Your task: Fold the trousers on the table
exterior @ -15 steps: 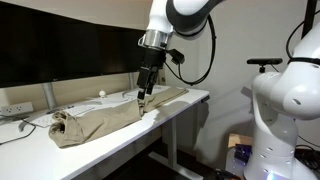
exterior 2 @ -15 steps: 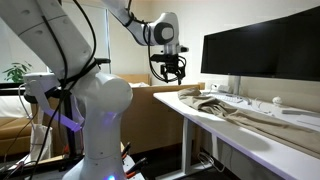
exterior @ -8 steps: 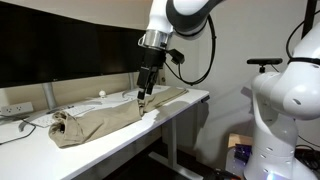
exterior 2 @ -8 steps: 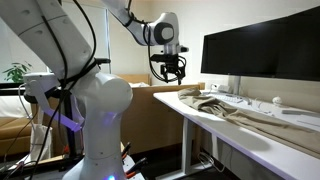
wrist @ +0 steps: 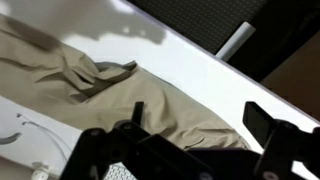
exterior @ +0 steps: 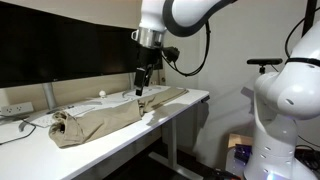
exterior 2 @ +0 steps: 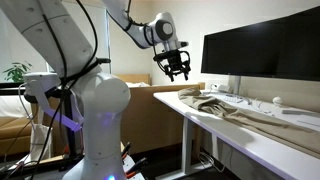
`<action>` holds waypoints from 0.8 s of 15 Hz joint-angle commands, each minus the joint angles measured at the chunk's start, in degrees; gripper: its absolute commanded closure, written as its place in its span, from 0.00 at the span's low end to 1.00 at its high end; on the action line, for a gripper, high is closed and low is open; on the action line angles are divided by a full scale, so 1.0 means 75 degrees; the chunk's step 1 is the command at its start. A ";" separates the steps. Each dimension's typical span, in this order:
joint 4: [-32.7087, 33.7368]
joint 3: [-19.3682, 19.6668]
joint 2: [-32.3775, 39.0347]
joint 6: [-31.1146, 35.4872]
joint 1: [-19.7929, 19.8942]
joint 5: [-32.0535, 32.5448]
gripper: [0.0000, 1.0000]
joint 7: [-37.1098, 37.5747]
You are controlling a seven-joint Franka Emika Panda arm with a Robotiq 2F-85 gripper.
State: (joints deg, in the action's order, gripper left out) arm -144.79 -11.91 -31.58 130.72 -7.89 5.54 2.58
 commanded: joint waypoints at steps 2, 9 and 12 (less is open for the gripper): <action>0.1016 -0.1191 0.0857 -0.0282 0.0663 0.1689 0.00 0.1652; 0.3378 -0.2349 0.3367 -0.1612 0.0587 0.3568 0.00 0.4209; 0.4917 -0.2202 0.4862 -0.2855 -0.0050 0.4317 0.00 0.4884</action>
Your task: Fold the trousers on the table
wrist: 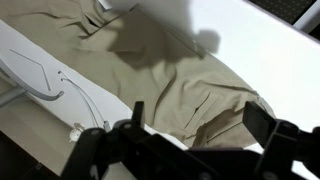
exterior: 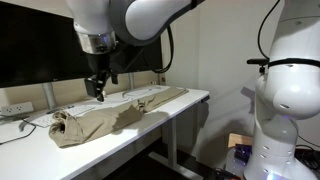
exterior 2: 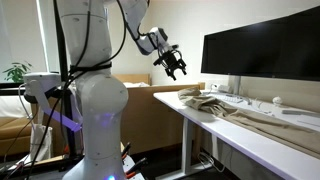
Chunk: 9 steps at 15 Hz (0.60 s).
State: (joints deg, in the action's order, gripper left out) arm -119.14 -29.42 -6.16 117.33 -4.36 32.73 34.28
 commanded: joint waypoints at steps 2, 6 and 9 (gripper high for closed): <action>0.2430 0.0487 0.2320 -0.1692 -0.1134 0.1100 0.00 0.0872; 0.4314 0.1245 0.3784 -0.2536 -0.2335 0.1252 0.00 0.0666; 0.5682 0.1765 0.4757 -0.2830 -0.3089 0.1261 0.00 0.0479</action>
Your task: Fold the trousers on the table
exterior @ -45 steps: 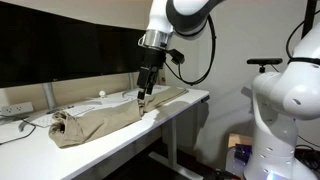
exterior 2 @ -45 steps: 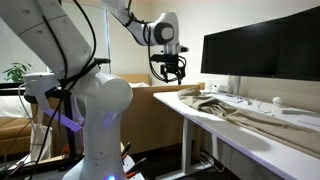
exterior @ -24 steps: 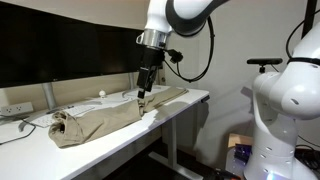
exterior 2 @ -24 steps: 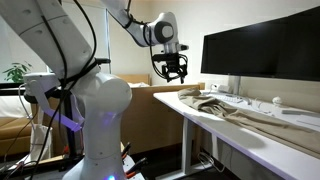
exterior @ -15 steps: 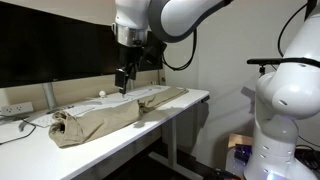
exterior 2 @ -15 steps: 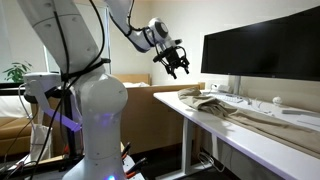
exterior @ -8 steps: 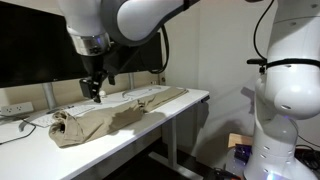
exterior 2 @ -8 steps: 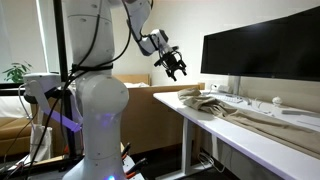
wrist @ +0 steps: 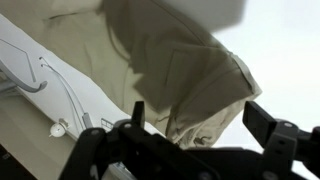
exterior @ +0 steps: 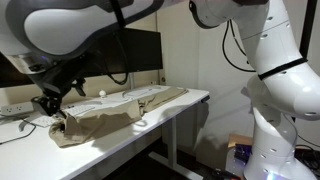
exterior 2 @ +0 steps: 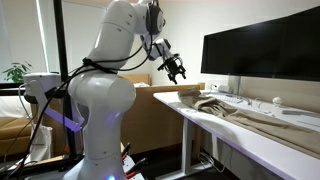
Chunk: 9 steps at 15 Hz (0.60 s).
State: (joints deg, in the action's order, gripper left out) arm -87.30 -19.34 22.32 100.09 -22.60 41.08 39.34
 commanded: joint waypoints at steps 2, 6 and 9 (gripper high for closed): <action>0.2337 0.0760 0.1565 -0.0690 -0.1070 0.0103 0.00 -0.0271; 0.4001 0.1147 0.2690 -0.1362 -0.1499 0.0206 0.00 -0.0310; 0.4802 0.1748 0.3208 -0.1881 -0.1838 -0.0026 0.00 -0.0248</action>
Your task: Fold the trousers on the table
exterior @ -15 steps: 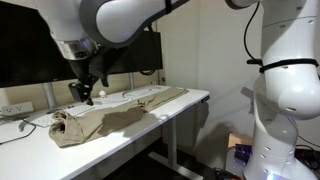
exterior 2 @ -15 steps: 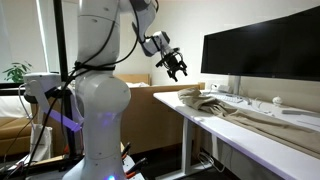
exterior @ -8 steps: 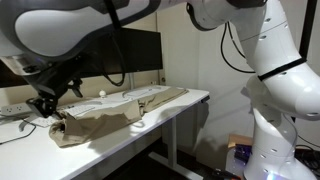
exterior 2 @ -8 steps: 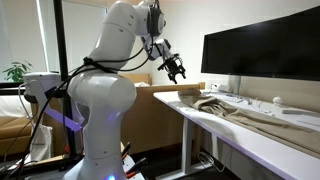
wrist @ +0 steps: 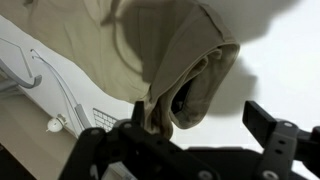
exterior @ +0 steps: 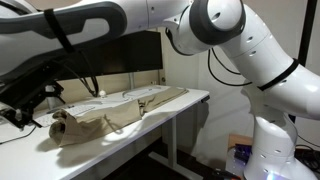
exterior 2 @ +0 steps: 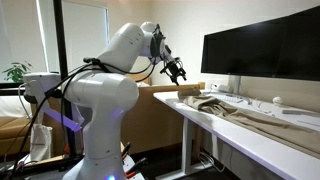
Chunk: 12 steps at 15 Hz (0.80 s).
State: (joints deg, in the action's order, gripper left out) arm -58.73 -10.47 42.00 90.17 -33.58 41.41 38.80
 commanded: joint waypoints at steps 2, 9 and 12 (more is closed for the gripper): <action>0.1478 0.0887 0.0888 -0.0878 -0.0503 -0.0116 0.00 -0.0122; 0.2593 0.1043 0.1599 -0.1573 -0.0388 -0.0302 0.00 0.0075; 0.2797 0.1007 0.1757 -0.1491 -0.0257 -0.0372 0.00 0.0336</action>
State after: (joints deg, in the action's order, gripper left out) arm -40.67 -2.62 53.63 80.18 -36.43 40.54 39.61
